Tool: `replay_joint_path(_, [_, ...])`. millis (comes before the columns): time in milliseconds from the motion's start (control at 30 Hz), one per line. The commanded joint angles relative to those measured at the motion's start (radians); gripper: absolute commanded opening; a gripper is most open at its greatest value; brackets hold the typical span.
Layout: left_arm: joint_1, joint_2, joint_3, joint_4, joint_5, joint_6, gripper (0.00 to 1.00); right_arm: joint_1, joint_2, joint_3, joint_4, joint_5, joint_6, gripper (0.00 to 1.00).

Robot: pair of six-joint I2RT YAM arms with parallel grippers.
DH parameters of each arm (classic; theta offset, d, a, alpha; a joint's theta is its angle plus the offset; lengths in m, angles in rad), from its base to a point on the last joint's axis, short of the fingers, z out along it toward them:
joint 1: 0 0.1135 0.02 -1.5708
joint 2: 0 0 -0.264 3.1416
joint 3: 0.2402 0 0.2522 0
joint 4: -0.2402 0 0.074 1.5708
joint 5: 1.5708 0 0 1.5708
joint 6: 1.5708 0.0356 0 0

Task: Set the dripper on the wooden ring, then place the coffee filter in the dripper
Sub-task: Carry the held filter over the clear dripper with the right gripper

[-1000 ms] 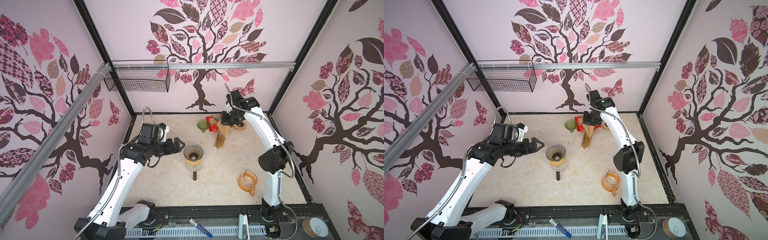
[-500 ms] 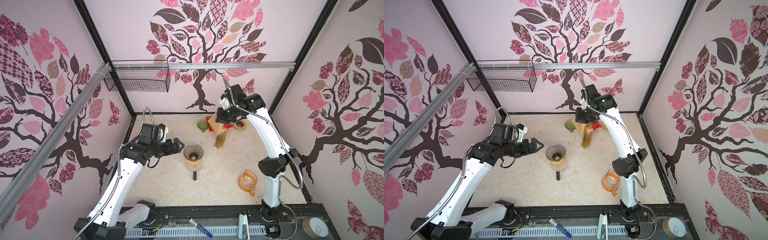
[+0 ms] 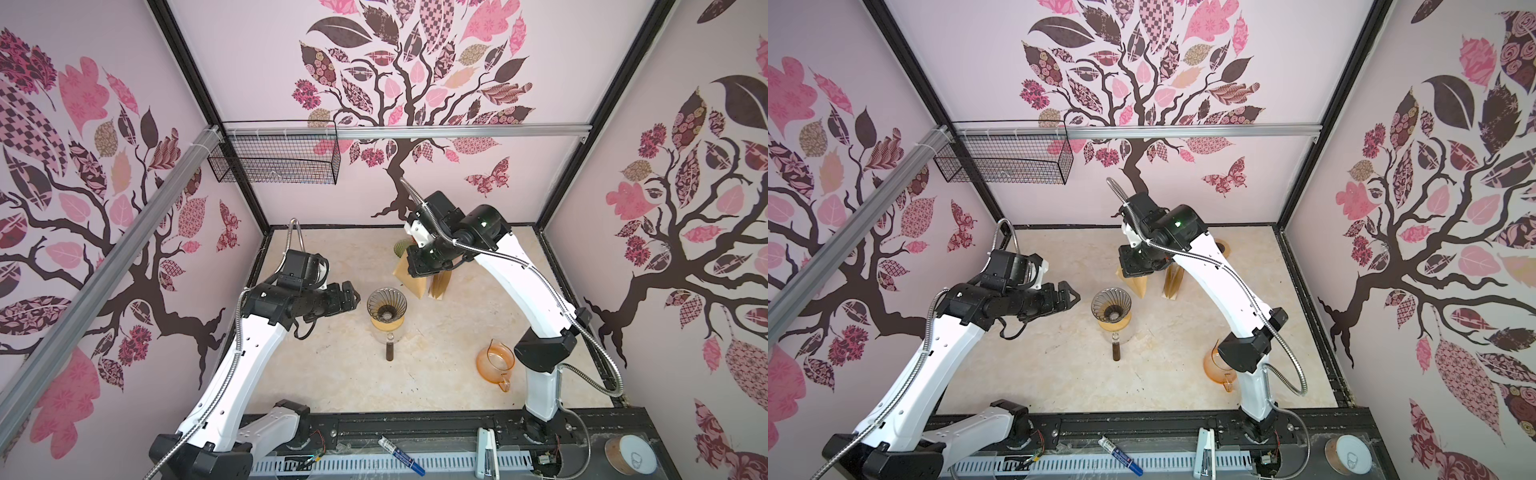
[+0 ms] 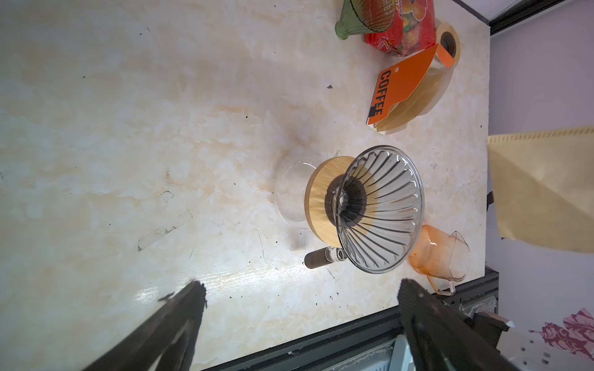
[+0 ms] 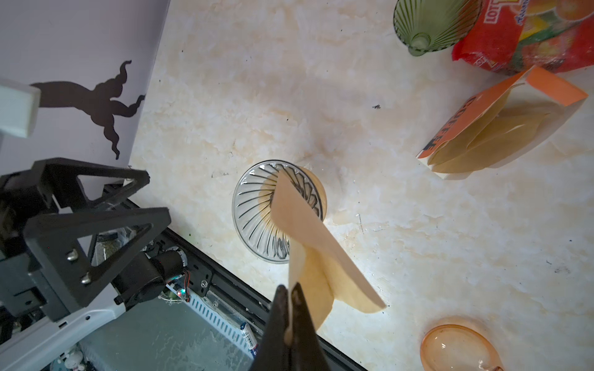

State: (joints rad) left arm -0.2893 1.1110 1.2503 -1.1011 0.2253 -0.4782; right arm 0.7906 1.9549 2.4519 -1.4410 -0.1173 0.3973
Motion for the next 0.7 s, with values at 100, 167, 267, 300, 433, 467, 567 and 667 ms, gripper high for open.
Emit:
replay_joint_path(100, [0.004, -0.031, 0.037, -0.02, -0.03, -0.003, 0.97, 0.067, 0.014, -0.002, -0.034, 0.068, 0.002, 0.0])
replay_joint_path(167, [0.003, -0.034, 0.038, -0.022, -0.03, -0.002, 0.97, 0.077, 0.03, 0.0, -0.035, 0.074, 0.0, 0.0])
replay_joint_path(267, [0.004, -0.035, 0.036, -0.029, -0.029, 0.005, 0.97, 0.091, 0.045, -0.011, -0.035, 0.074, -0.003, 0.0])
replay_joint_path(300, [0.004, -0.032, 0.037, -0.034, -0.025, 0.013, 0.97, 0.096, 0.05, -0.017, -0.036, 0.077, -0.005, 0.0])
replay_joint_path(433, [0.004, -0.054, 0.025, -0.023, 0.041, 0.049, 0.97, 0.106, 0.07, -0.029, -0.035, 0.075, -0.012, 0.0])
replay_joint_path(467, [0.004, -0.067, 0.019, -0.012, 0.064, 0.059, 0.97, 0.107, 0.075, -0.031, -0.035, 0.072, -0.014, 0.0])
replay_joint_path(567, [0.003, -0.085, 0.016, -0.005, 0.111, 0.089, 0.97, 0.111, 0.09, -0.031, -0.034, 0.068, -0.017, 0.0])
replay_joint_path(667, [0.004, -0.091, 0.007, 0.009, 0.148, 0.104, 0.97, 0.115, 0.102, -0.036, -0.035, 0.066, -0.018, 0.0])
